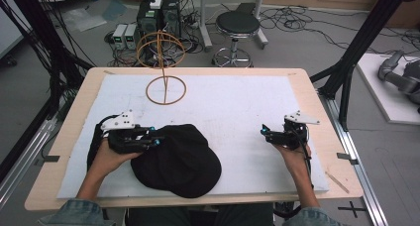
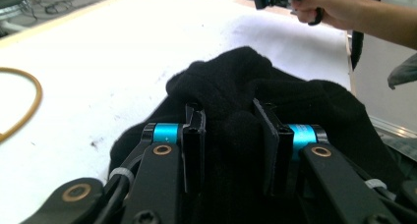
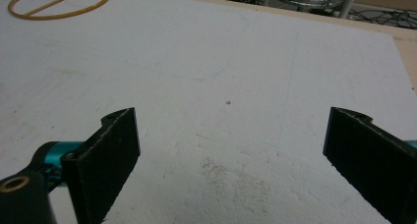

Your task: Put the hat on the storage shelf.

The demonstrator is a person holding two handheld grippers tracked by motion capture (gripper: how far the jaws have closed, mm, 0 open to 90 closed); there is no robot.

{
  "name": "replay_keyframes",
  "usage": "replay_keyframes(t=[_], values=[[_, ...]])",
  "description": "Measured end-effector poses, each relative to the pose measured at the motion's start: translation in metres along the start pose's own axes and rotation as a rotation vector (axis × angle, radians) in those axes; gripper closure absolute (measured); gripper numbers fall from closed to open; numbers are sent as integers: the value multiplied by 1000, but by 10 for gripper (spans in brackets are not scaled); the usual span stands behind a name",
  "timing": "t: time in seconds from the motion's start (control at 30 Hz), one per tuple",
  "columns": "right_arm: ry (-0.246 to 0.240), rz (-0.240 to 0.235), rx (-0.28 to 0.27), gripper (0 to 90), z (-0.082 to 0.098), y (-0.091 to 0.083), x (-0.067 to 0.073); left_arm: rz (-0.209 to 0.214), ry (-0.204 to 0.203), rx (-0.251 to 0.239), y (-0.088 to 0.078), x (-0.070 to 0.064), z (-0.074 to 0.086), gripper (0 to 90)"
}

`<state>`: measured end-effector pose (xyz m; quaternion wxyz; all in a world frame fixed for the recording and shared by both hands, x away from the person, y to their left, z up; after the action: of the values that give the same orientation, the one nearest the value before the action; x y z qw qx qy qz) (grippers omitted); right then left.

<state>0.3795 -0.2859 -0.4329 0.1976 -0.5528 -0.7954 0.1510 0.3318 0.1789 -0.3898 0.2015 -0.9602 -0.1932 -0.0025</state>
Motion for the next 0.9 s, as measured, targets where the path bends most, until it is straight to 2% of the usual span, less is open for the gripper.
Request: replay_keyframes(t=[0.37,0.43,0.57,0.73,0.9], values=[[3,-2,1,66,0,0,0,-5,10,-51,-8,-3,-12,682],[-2,-2,3,66,0,0,0,-25,28,-57,-11,-4,-17,685],[4,-5,1,66,0,0,1,-38,23,-75,-17,-2,-21,697],[19,-6,-7,65,-1,-2,-2,-60,41,-76,-25,-1,-29,700],[16,-5,-8,66,-1,-2,-3,-71,53,-114,-32,1,-41,700]])
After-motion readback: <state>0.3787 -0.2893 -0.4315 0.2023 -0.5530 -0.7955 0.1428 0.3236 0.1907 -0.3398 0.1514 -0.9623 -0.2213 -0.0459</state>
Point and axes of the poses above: each handheld gripper's, and its own axes: y roughly forward along the jaws, z roughly out of its underside, x roughly to its left, the point moved 3 cm from there along y, roughly forward along the jaws, and after that the axes turned 10 degrees about y, right-handed, at the moved point
